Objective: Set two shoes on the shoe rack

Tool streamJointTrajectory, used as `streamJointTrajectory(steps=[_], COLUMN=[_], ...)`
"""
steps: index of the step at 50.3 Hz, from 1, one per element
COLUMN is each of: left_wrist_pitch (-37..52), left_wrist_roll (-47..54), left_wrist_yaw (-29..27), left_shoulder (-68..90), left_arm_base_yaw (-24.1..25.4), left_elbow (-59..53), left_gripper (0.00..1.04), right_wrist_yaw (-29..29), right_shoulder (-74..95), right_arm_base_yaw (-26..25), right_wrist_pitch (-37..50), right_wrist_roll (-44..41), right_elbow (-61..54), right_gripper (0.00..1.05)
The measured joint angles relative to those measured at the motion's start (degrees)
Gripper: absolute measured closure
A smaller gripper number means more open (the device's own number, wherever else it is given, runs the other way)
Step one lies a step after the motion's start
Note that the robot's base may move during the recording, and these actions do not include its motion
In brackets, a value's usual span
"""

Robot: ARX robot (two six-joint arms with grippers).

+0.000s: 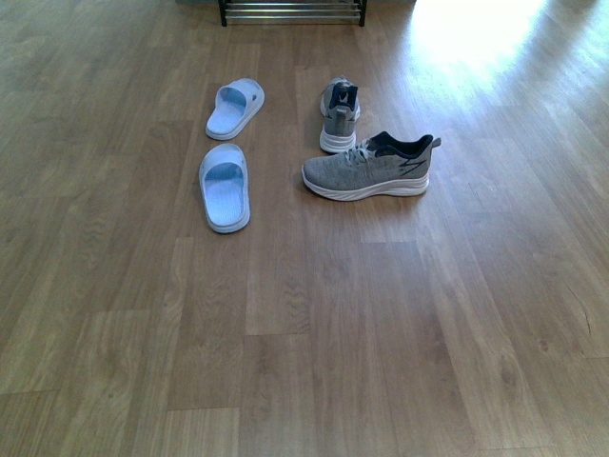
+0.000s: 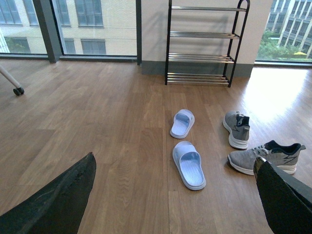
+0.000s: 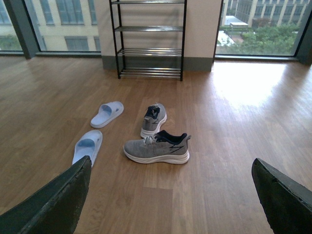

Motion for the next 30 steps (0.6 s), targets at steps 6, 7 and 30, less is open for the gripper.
streamJointTrajectory(steps=[6,7,30], left_wrist_pitch=[0.0,0.0,0.0], left_wrist_roll=[0.0,0.0,0.0], left_wrist_yaw=[0.0,0.0,0.0], left_shoulder=[0.0,0.0,0.0], left_arm_base_yaw=[0.0,0.0,0.0], left_elbow=[0.0,0.0,0.0], left_gripper=[0.09,0.09,0.09], right_wrist_yaw=[0.0,0.0,0.0], right_shoulder=[0.0,0.0,0.0], right_arm_base_yaw=[0.0,0.0,0.0], right_wrist_pitch=[0.0,0.0,0.0], right_wrist_roll=[0.0,0.0,0.0], right_elbow=[0.0,0.0,0.0], right_gripper=[0.09,0.09,0.09])
